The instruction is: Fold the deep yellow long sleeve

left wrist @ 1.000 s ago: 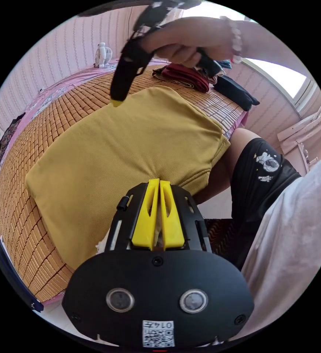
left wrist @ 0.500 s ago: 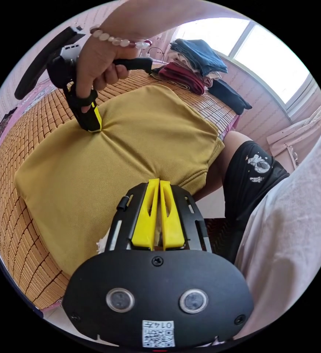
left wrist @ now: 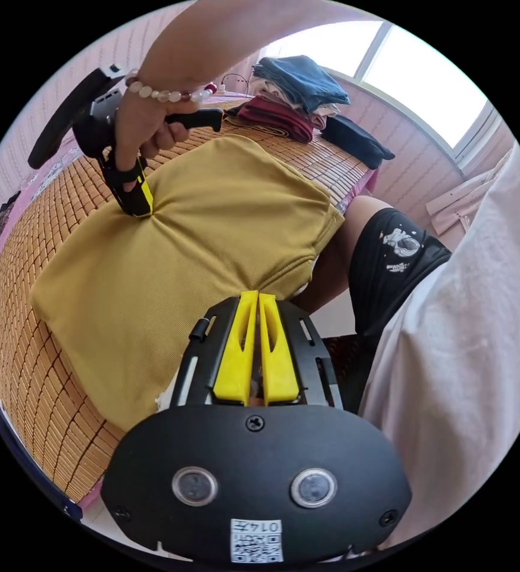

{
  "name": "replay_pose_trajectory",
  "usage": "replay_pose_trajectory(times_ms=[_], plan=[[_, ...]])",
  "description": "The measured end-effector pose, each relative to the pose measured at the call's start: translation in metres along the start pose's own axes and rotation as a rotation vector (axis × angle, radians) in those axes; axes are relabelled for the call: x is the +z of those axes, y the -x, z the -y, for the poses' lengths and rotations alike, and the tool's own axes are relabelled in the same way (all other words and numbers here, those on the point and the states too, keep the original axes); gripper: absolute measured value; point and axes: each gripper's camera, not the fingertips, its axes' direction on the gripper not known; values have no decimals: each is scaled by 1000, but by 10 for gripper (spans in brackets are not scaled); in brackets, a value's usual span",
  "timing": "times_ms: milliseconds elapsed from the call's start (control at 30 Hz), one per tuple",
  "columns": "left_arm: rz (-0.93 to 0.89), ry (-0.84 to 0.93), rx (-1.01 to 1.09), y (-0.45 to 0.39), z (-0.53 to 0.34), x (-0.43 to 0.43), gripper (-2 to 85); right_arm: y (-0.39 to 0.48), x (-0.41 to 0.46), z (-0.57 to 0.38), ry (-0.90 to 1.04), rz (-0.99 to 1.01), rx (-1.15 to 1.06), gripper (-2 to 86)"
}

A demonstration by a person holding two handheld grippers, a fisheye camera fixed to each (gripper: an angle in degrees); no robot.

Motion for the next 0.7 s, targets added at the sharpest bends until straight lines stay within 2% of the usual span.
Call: replay_pose_trajectory(times_ms=[133, 267, 433, 500, 633, 700], plan=[[38, -60, 1, -14, -4, -15, -9, -19, -6, -72, -255, 69, 113, -9], [17, -106, 47, -26, 5, -19, 0, -41, -3, -205, -494, 225, 289, -4], [-39, -135, 126, -44, 24, -17, 52, -67, 59, -360, -431, 264, 542, 61], [-37, -133, 181, -55, 32, -16, 65, -80, 99, -412, -334, 368, 648, 121], [-4, -137, 245, -67, 42, -15, 92, -89, 139, -460, -328, 517, 710, 128], [22, -107, 261, -71, 49, -10, 133, -96, 157, -484, -383, 600, 763, 94]])
